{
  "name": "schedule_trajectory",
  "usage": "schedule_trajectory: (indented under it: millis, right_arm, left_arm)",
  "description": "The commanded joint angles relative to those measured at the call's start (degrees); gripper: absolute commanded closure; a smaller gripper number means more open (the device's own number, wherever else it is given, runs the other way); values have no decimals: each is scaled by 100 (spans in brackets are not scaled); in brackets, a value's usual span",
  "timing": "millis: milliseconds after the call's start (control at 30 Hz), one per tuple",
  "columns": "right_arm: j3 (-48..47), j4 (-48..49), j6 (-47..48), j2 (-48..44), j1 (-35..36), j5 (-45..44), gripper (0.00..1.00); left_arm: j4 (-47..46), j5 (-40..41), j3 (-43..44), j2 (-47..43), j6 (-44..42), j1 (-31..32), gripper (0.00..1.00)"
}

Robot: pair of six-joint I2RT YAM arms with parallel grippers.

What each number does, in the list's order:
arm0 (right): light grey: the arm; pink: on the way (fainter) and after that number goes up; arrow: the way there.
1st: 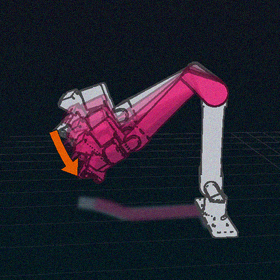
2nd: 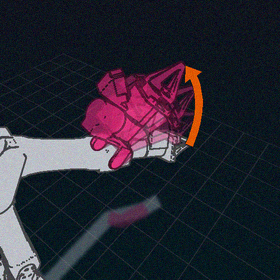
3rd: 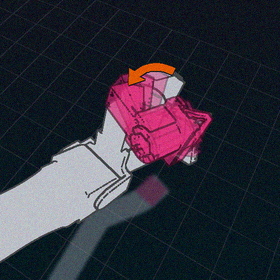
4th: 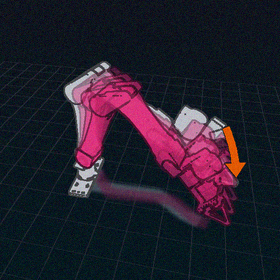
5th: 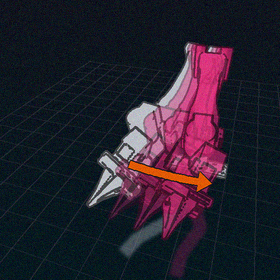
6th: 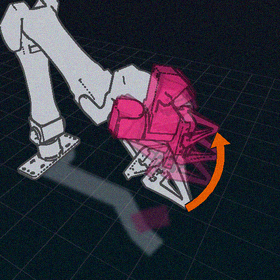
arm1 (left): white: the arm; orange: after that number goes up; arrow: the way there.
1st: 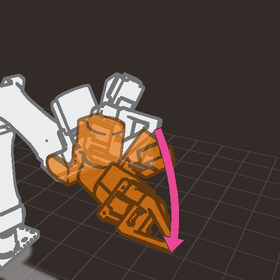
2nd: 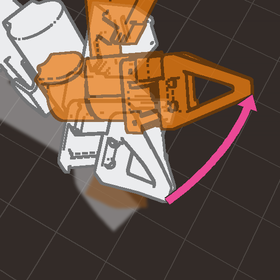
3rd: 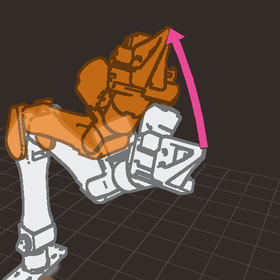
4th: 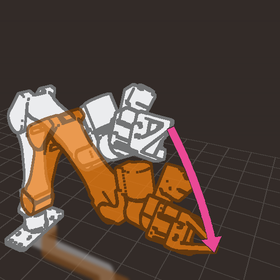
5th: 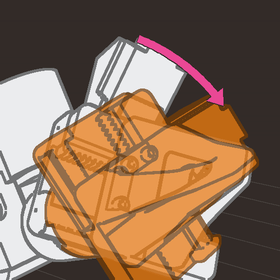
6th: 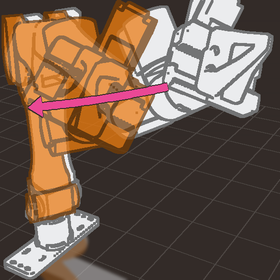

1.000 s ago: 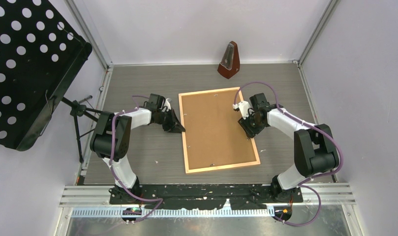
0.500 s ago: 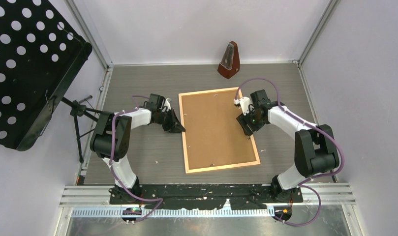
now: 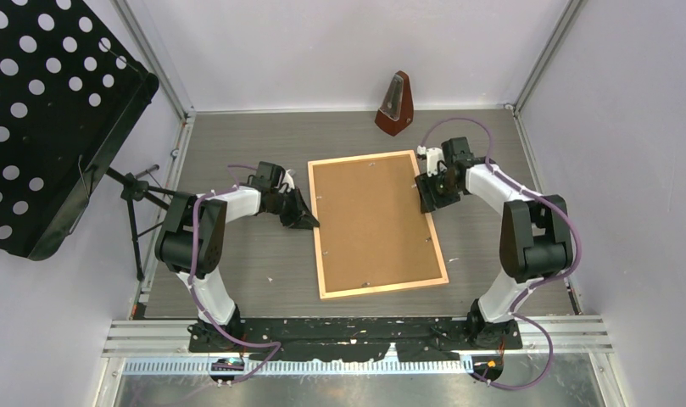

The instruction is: Put the photo into the frame

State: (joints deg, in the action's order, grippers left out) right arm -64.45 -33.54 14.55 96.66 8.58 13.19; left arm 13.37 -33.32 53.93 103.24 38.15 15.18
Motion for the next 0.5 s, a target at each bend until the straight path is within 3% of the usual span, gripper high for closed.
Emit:
schedule_trajectory:
  millis: [0,333,467]
  right_arm:
    - [-265,148,-229,196,-13,201,44]
    - [-446,228,-297,601,-39,263,49]
    - [-469,259,-303,682,-84,278,53]
  left_arm:
    - [289,686,-323,438,-159,-6,100]
    - [354,697,-283,456,-159,-15,99]
    - [381,704,-252,466,-165,-15,90]
